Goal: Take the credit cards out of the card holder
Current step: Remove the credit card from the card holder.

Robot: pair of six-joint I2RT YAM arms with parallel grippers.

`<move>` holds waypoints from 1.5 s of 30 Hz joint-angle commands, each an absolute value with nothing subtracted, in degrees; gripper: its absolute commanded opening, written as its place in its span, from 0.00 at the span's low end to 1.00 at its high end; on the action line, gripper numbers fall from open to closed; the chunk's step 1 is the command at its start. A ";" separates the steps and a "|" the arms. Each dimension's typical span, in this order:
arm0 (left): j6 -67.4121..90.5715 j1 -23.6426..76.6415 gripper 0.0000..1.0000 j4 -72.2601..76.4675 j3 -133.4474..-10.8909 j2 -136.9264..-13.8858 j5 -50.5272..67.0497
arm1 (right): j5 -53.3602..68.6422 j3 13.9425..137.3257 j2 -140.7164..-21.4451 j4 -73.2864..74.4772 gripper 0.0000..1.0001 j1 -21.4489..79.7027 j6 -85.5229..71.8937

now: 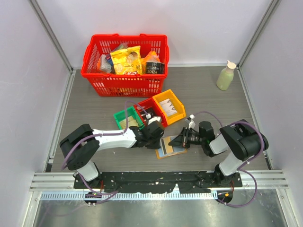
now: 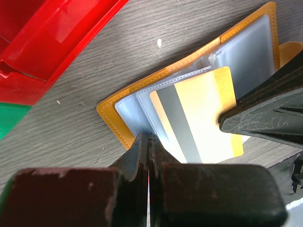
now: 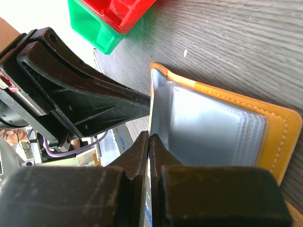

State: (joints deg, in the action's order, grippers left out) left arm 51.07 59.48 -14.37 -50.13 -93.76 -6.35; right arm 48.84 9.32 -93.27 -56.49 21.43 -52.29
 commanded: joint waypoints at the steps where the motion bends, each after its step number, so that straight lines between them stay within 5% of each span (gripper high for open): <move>1: 51.24 59.33 0.00 -17.75 -48.52 -97.73 -6.07 | 50.71 9.66 -90.18 -56.09 0.07 20.13 -50.28; 9: 51.07 59.24 0.00 -16.97 -48.08 -95.19 -6.24 | 45.88 14.23 -82.45 -29.13 0.04 19.69 -38.42; 15: 50.80 59.41 0.16 -8.71 -48.34 -90.53 -2.82 | 47.55 14.94 -85.77 -31.44 0.02 19.78 -38.40; 20: 48.70 59.41 0.17 -8.26 -51.41 -92.02 -1.76 | 47.81 14.94 -86.66 -32.70 0.01 19.78 -38.94; 24: 47.99 59.41 0.06 -8.79 -52.73 -95.35 -0.80 | 47.37 15.20 -86.05 -31.55 0.01 19.78 -38.50; 35: 46.93 59.33 0.00 -9.65 -52.90 -98.34 -0.35 | 47.11 15.82 -86.22 -30.24 0.01 19.78 -37.79; 45: 48.78 58.71 0.00 -18.10 -48.96 -97.56 -3.08 | 39.29 19.95 -77.27 -13.02 0.01 19.25 -31.91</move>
State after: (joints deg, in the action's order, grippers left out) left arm 49.15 59.31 -9.96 -52.27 -97.06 -0.60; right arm 44.91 16.88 -81.14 -20.78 20.01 -36.18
